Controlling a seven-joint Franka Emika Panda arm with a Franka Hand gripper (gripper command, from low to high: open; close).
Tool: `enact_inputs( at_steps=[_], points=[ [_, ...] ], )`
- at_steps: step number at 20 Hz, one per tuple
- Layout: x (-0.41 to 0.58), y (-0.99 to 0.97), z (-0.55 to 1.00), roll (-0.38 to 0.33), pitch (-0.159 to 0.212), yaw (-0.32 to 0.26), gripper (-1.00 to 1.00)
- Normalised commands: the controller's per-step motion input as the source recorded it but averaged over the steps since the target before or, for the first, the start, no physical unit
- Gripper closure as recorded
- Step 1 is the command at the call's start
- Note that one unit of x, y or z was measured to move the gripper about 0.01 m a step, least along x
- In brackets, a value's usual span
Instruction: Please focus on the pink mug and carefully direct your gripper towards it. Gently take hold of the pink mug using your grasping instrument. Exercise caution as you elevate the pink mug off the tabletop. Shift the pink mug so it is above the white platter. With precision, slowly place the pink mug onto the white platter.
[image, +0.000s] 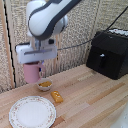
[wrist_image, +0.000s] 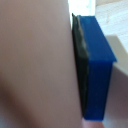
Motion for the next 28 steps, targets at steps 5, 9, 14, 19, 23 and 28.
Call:
enact_inputs(
  at_steps=[5,9,14,19,23,28],
  points=[
    [-0.099,0.46,-0.56,-0.119,0.001,0.11,1.0],
    [-0.057,0.36,-0.42,-0.097,0.004,0.118,1.0],
    [0.0,0.18,-0.34,-0.084,0.0,0.135,1.0],
    [0.149,-0.04,-0.24,-0.064,-0.006,0.137,1.0],
    [0.161,-0.05,-0.13,-0.035,-0.039,0.123,-1.0],
    [0.073,-0.01,0.28,0.0,-0.047,0.034,-1.0]
  ],
)
